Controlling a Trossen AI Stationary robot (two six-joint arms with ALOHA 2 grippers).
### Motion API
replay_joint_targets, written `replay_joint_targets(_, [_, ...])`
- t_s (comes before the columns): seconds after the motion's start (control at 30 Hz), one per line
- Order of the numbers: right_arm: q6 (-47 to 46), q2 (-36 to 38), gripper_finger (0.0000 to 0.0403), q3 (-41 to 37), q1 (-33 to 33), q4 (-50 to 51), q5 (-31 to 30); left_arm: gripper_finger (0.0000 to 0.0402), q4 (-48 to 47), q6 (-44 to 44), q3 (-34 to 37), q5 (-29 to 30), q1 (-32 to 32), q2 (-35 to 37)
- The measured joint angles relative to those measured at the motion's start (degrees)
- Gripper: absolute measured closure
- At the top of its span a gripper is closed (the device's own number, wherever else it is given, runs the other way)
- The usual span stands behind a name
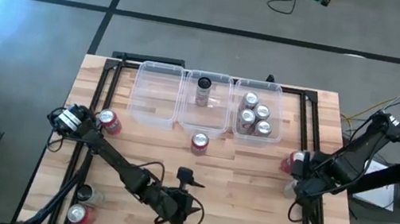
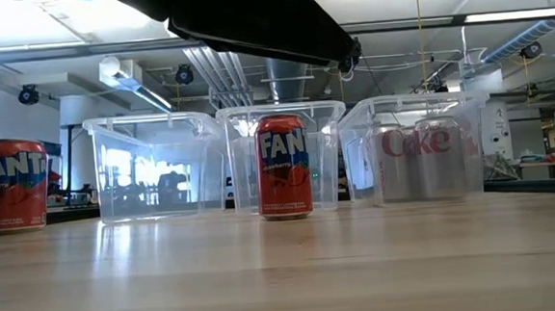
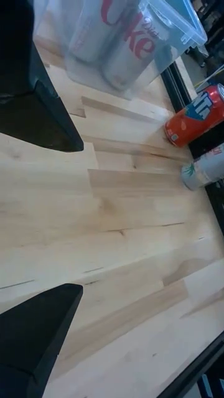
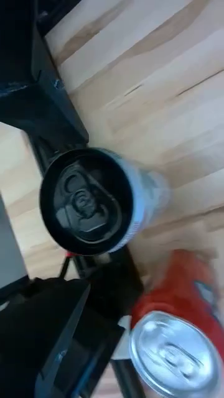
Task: Sort soda cans
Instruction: Put the top right white pink soda can into the middle transparent bin
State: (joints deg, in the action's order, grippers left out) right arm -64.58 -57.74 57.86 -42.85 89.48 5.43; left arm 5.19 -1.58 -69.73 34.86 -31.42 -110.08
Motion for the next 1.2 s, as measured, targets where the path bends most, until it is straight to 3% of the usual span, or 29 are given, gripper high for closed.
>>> replay_joint_targets(0.47, [-1.62, 0.00, 0.0043, -4.54, 0.00, -5.12, -0.50, 0.0053, -0.18, -0.25, 0.02, 0.04, 0.17, 0.09])
replay_joint_targets(0.83, [-2.36, -0.10, 0.0149, -4.59, 0.02, -7.59, -0.98, 0.0053, -0.24, -0.24, 0.02, 0.07, 0.17, 0.11])
replay_joint_targets(1.0, [-4.95, -1.51, 0.0149, -1.19, 1.03, -10.38, -0.84, 0.0053, -5.97, -0.37, 0.02, 0.04, 0.13, 1.40])
replay_joint_targets(1.2, [-3.92, -7.36, 0.0149, 9.09, 3.90, -13.37, -2.70, 0.0053, -12.56, -2.17, 0.02, -1.13, -0.03, 5.09])
